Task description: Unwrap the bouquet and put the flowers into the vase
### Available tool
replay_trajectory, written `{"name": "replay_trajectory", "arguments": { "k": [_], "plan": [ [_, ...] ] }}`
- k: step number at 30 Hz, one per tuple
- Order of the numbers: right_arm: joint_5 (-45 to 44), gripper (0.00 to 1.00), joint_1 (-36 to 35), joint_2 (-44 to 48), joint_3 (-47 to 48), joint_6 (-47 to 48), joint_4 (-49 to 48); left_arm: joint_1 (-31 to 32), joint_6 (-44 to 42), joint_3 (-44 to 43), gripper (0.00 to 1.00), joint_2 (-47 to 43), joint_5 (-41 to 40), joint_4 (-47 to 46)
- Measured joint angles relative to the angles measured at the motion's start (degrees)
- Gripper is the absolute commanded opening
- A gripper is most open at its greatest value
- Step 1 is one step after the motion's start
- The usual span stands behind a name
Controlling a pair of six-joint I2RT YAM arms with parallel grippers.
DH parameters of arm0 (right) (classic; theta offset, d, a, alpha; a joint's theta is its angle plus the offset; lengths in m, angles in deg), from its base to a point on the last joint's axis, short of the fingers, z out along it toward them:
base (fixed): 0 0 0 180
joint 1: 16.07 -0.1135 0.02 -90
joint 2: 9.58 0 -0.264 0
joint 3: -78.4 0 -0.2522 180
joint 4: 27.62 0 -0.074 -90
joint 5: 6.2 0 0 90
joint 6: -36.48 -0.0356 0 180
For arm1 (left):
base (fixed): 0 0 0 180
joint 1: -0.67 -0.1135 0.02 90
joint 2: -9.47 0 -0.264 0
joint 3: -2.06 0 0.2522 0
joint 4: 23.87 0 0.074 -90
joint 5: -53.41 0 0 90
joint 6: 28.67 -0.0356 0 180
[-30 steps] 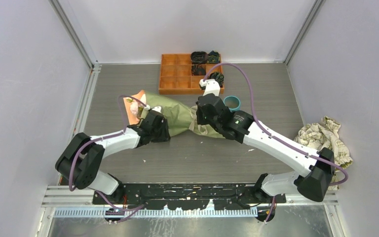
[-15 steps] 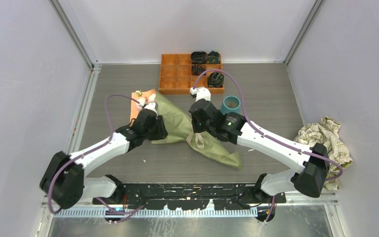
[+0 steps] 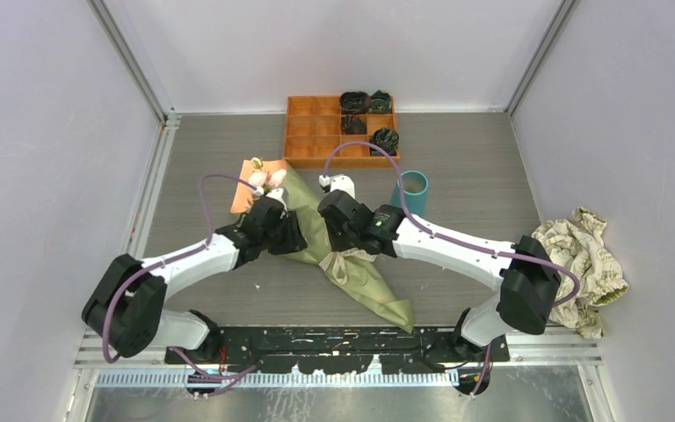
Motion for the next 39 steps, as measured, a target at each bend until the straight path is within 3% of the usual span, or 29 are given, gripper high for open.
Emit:
{"name": "replay_trajectory", "arguments": {
  "k": [5, 8, 11, 17, 28, 32, 39],
  "plan": [
    [-1.5, 0.26, 0.0, -0.4, -0.4, 0.0, 0.0, 0.0, 0.9, 0.2, 0.41, 3.7, 1.5, -2.2],
    [-2.8, 0.37, 0.0, -0.5, -0.4, 0.1, 0.0, 0.0, 0.9, 0.2, 0.41, 4.7, 1.5, -3.3],
    [-4.2, 0.38, 0.0, -0.5, -0.4, 0.5, 0.0, 0.0, 0.8, 0.2, 0.41, 6.2, 1.5, -4.4],
    [-6.9, 0.23, 0.0, -0.5, 0.3, 1.8, 0.5, 0.0, 0.9, 0.2, 0.4, 8.9, 1.5, -5.6],
    [-10.1, 0.21, 0.0, -0.5, 2.3, 3.3, 0.5, 0.1, 0.9, 0.2, 0.4, 10.3, 1.5, -7.7],
    [-10.9, 0.02, 0.0, -0.5, 3.5, 4.0, 0.5, 0.1, 0.9, 0.2, 0.4, 10.7, 1.5, -8.6],
    [-11.9, 0.01, 0.0, -0.5, 6.0, 5.2, 1.7, 0.1, 0.9, 0.0, 0.4, 11.4, 1.5, -9.8]
  ]
}}
